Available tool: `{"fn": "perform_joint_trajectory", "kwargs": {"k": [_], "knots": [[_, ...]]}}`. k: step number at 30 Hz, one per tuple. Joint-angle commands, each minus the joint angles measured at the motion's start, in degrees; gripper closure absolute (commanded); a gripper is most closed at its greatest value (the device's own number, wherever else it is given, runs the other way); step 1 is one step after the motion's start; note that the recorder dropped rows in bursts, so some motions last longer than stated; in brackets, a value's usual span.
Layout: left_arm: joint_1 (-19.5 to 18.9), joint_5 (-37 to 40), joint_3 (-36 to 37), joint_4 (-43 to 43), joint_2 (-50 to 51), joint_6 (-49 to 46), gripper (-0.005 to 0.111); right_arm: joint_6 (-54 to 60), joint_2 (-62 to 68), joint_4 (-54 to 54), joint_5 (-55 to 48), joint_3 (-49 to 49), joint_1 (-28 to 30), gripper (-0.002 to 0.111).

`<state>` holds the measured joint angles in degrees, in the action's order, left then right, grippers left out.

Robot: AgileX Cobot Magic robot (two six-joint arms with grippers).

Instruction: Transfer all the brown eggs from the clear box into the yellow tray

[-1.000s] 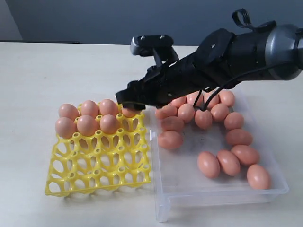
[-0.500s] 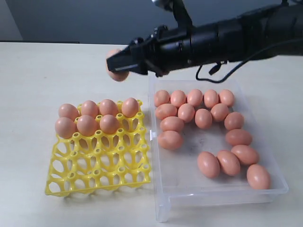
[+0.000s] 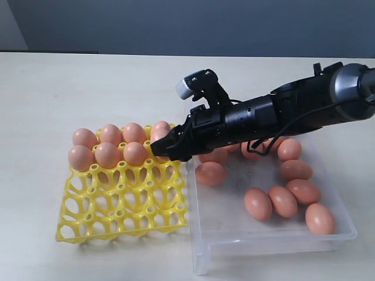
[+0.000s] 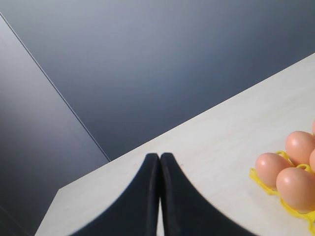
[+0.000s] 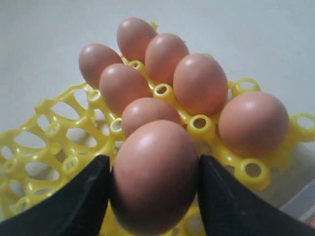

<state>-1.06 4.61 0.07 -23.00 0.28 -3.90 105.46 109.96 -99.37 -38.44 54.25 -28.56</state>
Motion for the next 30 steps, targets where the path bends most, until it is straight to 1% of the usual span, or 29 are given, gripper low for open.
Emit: {"fn": "perform_joint_trajectory", "kwargs": {"k": [1,14,20,26,30], "knots": [[0.6,-0.3,-0.1,-0.2,-0.3,0.3,0.106,0.8,0.6,-0.6,0.3,-0.2,-0.1,0.109],[0.6,-0.3,-0.1,-0.2,-0.3,0.3,0.106,1.0,2.2,-0.6,-0.1,1.9,-0.1,0.109],[0.6,-0.3,-0.1,-0.2,-0.3,0.3,0.106,1.0,5.4,-0.6,-5.0,3.3,-0.1,0.109],[0.6,-0.3,-0.1,-0.2,-0.3,0.3,0.106,1.8,5.5,-0.6,-4.1,4.3,-0.1,0.109],[0.6,-0.3,-0.1,-0.2,-0.3,0.3,0.106,2.0,5.6,-0.6,-1.6,4.3,-0.1,0.109]]}}
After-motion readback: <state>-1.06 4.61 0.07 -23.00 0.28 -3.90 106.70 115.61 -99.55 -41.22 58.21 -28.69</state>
